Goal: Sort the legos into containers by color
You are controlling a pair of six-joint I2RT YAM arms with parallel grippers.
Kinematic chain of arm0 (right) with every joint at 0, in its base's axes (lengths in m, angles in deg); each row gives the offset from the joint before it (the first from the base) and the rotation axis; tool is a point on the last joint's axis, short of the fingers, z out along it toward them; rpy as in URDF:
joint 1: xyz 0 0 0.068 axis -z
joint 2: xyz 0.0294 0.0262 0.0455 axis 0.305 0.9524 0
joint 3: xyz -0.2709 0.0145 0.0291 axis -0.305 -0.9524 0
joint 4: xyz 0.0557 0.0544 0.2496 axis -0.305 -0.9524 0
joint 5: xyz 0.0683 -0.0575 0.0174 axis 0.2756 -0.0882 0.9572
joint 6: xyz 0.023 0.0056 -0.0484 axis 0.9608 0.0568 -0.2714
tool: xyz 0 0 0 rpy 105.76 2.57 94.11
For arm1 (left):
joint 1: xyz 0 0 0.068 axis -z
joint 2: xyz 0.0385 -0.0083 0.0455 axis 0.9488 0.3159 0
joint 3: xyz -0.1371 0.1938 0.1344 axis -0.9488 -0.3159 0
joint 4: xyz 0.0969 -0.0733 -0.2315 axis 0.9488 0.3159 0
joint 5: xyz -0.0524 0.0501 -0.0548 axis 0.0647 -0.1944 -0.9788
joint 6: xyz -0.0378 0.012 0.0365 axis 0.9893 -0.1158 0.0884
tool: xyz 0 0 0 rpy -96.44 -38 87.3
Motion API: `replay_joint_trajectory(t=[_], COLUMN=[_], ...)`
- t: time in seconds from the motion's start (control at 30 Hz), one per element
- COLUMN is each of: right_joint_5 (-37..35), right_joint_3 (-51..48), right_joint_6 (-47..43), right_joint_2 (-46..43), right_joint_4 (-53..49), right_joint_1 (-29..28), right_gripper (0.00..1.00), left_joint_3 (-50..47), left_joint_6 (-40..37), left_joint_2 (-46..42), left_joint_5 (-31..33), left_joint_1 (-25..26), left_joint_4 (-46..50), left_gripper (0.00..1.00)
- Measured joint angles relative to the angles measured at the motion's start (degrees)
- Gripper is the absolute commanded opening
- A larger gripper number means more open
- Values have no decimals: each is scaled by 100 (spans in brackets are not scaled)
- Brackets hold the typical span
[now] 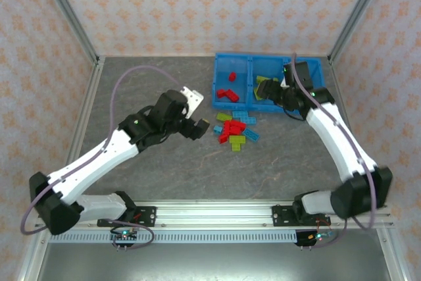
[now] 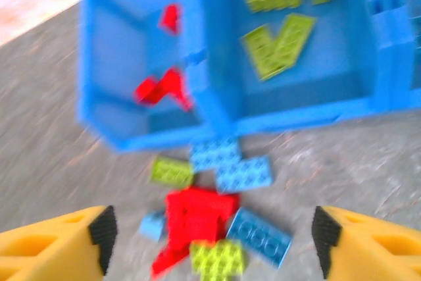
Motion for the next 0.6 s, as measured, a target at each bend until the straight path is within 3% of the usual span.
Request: replay_joint_trajectory(t=[0.13, 0.27, 0.6], right_joint_5=[566, 730, 734], right_joint_3=[-398, -1067, -1539], right_joint_6=[59, 354, 702], right_joint_2=[-929, -1596, -1958], right_joint_4=[-501, -820, -1082], right_joint_1=[-592, -752, -758], right_gripper=[92, 95, 95], left_joint_3=[131, 221, 778], left_joint_6=[632, 901, 846], left_joint_2=[723, 1727, 3449], left_joint_5=[-243, -452, -833], left_joint_1=[26, 227, 382], left_joint_4=[101, 109, -70], left_gripper=[77, 66, 64])
